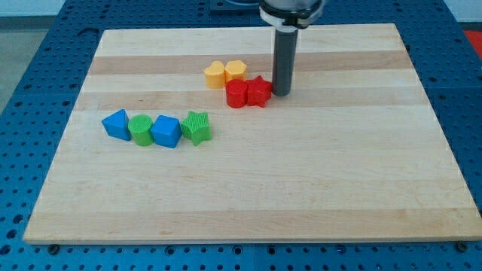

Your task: Push blue cube to the red circle

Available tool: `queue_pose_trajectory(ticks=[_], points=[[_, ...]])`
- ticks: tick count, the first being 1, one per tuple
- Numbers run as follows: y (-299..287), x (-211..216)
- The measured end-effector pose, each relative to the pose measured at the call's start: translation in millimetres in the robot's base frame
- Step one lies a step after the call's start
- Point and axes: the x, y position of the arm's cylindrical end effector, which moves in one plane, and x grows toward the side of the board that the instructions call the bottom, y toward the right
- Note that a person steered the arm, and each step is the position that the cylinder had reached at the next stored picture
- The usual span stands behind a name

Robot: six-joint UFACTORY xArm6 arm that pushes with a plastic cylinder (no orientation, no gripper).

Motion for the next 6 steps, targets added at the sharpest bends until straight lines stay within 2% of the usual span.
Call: queue_pose_trajectory(ticks=[1,2,3,4,6], points=[[-35,0],[-29,1],[3,22],[5,62],[-93,118]])
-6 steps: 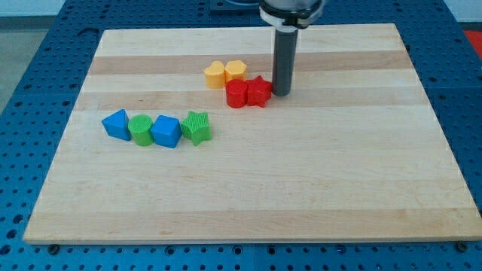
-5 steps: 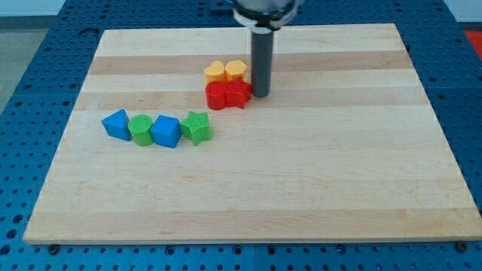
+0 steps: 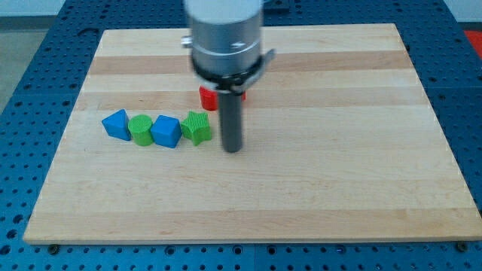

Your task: Push blue cube to the red circle

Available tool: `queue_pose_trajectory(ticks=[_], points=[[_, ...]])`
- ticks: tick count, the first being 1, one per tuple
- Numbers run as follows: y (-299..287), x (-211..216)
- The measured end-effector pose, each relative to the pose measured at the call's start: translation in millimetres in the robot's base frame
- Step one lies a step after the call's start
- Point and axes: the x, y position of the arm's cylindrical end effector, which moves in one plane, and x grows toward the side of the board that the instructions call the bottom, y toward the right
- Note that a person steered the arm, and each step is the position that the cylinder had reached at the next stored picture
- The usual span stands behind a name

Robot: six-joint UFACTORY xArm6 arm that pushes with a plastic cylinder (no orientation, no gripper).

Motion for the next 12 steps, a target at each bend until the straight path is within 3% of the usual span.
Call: queue_pose_trajectory(ticks=[3,4,7,10,12], points=[[-122,-39],[-122,-46],[-95,-16],[-93,-86],[-115,-74]])
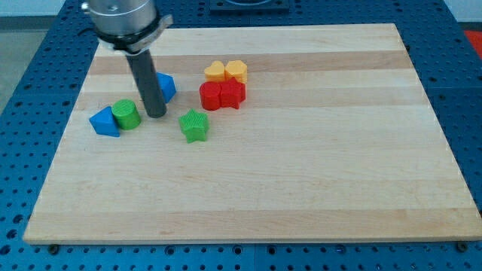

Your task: Push blue cube to the red circle

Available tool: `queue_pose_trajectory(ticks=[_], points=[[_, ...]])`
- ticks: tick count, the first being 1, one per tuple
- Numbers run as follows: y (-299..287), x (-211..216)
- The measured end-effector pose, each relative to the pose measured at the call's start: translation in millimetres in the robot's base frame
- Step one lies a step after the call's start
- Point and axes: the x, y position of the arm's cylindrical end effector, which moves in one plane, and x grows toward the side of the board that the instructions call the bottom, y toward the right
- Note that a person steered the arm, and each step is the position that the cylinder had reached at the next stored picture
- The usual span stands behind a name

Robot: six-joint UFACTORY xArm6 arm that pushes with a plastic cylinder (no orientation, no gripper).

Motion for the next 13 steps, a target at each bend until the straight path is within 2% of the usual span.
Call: queue_pose_trajectory(ticks=[1,2,3,4,5,7,13], points=[[-34,-14],[-42,-57],[-14,-70],[20,-70],[27,-70],[-34,-68],[-5,-15]])
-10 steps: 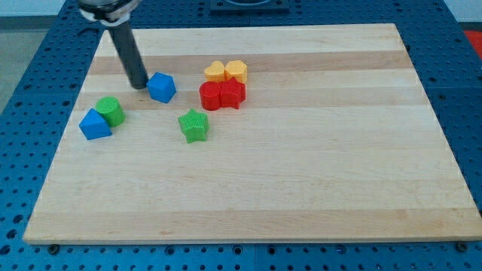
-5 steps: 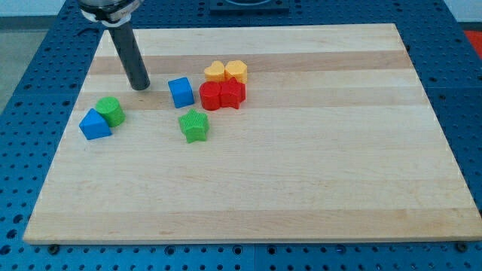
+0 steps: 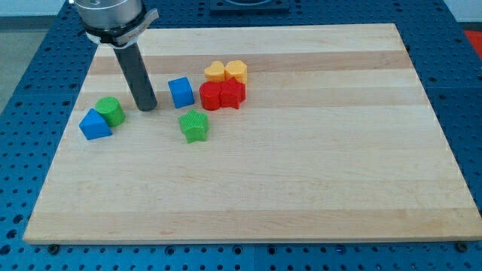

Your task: Push blue cube to the red circle

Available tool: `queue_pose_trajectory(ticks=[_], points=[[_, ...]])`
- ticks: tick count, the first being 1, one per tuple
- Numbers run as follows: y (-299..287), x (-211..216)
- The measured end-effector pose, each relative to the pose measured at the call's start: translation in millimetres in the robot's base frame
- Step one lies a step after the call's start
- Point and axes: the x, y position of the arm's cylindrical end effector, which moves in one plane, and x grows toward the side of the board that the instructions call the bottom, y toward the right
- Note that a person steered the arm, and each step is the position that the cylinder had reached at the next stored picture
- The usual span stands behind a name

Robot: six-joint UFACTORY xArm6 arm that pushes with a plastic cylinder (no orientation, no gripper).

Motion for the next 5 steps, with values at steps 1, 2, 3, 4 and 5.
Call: queue_pose_trajectory(ticks=[1,2,3,4,5], points=[[8,0],[16,0],[24,0],[29,0],[31,-3]])
